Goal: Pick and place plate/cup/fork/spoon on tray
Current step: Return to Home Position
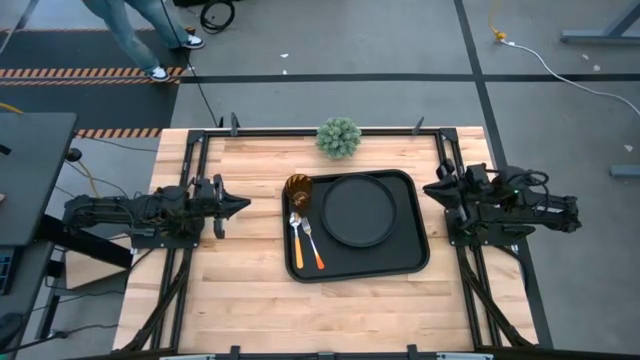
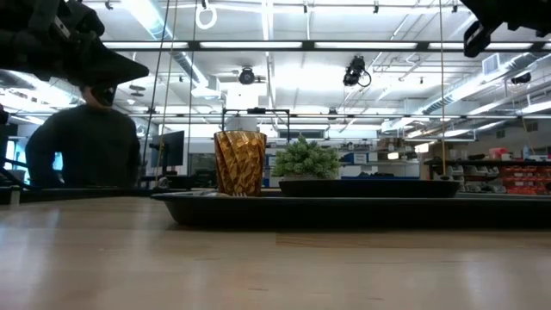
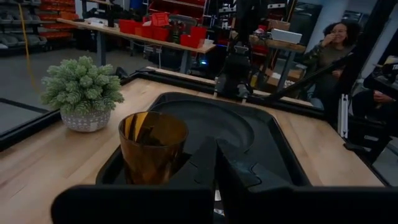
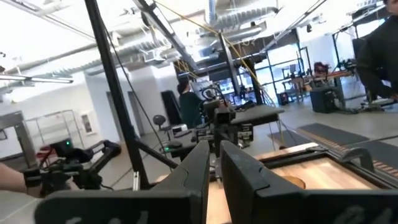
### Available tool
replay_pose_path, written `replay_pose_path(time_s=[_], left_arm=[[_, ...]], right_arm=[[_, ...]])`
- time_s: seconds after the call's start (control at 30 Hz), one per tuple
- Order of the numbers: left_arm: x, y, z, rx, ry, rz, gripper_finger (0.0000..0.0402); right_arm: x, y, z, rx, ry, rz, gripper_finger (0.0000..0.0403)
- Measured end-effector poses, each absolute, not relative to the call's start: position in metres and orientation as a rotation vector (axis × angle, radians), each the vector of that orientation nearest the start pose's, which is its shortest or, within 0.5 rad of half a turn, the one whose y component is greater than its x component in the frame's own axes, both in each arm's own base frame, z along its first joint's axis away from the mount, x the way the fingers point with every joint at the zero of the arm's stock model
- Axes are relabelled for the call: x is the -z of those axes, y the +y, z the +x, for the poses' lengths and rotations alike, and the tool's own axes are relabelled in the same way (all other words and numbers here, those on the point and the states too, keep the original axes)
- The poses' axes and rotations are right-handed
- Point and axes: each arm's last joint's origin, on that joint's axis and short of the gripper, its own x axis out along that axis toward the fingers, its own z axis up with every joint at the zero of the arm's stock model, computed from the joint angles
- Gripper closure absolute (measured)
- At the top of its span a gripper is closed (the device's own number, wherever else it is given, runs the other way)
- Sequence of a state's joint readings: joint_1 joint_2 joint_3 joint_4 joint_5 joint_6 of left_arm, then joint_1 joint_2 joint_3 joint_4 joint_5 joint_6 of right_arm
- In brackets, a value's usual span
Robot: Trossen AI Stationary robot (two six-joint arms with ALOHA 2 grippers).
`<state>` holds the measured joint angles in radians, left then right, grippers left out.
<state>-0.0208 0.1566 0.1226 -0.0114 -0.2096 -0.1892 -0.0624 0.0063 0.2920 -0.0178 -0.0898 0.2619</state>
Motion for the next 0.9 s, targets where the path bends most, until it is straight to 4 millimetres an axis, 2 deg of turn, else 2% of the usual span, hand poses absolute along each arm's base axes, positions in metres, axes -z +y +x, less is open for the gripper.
replay_pose_path(time_s=[0.3, 0.43, 0.63, 0.73, 0.9], left_arm=[[-0.192, 0.004, 0.102, -0.193, 0.030, -0.188, 0.0388], [-0.192, 0.004, 0.102, -0.178, 0.041, -0.109, 0.0384], [-0.185, 0.000, 0.102, -0.037, 0.120, 0.072, 0.0385], [-0.184, -0.001, 0.102, -0.014, 0.126, 0.094, 0.0385], [-0.184, -0.001, 0.102, -0.018, 0.128, 0.095, 0.0382]], right_arm=[[-0.254, -0.002, 0.070, -0.045, -0.302, 0.210, 0.0357], [-0.240, -0.003, 0.078, -0.059, -0.373, 0.213, 0.0357], [-0.203, -0.003, 0.090, -0.074, -0.389, 0.255, 0.0357], [-0.198, -0.003, 0.092, -0.075, -0.333, 0.295, 0.0357], [-0.198, -0.003, 0.092, -0.067, -0.345, 0.270, 0.0357]])
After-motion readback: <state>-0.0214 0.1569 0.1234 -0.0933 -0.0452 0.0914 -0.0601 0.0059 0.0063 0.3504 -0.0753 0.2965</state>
